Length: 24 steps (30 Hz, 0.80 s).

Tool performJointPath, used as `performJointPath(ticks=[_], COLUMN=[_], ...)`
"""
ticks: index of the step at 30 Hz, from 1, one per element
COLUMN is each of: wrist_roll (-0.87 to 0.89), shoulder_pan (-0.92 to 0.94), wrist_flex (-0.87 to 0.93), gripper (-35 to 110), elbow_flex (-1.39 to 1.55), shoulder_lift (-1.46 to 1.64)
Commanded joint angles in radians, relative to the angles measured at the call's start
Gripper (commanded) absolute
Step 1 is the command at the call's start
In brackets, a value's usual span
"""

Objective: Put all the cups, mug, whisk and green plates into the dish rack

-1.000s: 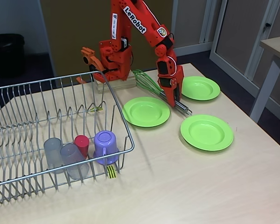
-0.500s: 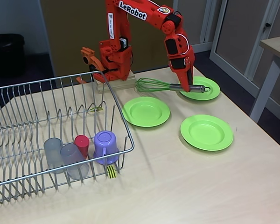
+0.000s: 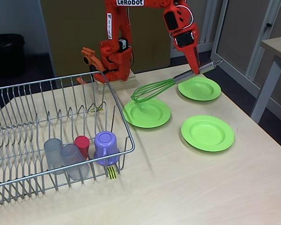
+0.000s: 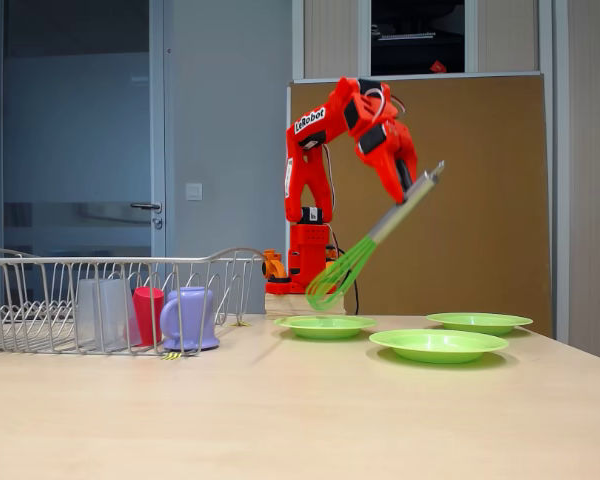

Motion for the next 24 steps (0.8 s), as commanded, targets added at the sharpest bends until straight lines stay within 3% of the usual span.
performJointPath(ticks=[1,15,20,24], wrist_roll=[-0.143,-0.591,-0.701,-0.9], shoulder_pan=[0.034,-0.006,0.083,0.25], wrist_flex=[0.064,0.325,0.348,0.367], gripper=[0,0,0,0], elbow_flex=[-0.152,-0.79,-0.584,-0.41], shoulder_lift=[0.025,-0.107,0.038,0.138])
